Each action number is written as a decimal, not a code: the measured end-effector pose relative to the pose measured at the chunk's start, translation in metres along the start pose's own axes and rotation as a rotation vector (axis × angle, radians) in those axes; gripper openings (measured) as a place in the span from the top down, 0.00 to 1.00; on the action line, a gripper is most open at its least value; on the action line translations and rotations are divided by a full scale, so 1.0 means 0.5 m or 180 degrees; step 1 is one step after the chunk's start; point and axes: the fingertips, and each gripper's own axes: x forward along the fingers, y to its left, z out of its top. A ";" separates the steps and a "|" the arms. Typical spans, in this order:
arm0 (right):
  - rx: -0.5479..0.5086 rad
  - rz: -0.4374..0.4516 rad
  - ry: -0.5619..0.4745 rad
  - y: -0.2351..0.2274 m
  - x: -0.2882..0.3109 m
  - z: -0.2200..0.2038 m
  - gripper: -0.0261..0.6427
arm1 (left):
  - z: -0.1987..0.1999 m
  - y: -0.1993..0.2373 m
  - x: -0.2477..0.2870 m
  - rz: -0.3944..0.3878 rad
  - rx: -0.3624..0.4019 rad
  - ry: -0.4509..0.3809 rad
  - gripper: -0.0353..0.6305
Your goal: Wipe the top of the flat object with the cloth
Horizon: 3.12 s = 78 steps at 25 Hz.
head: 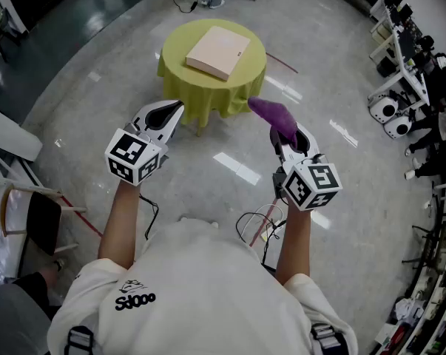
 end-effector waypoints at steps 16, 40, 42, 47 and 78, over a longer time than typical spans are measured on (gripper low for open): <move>-0.0173 0.0107 -0.0031 0.005 -0.004 -0.007 0.84 | 0.020 -0.032 0.004 0.0072 0.0063 0.0021 0.94; -0.0207 0.0435 0.0084 -0.062 -0.002 -0.028 0.84 | -0.013 -0.105 0.085 0.0265 0.0161 0.0229 0.96; -0.0196 0.0426 0.0100 -0.064 0.011 -0.030 0.84 | -0.027 -0.093 0.095 0.0216 0.0109 0.0300 0.95; -0.0213 0.0391 0.0148 -0.082 0.072 -0.040 0.84 | -0.057 -0.051 0.142 0.0066 0.0012 0.0371 0.95; -0.0238 0.0236 0.0296 -0.208 0.724 0.039 0.84 | -0.078 0.559 0.484 0.0189 0.0018 0.0425 0.96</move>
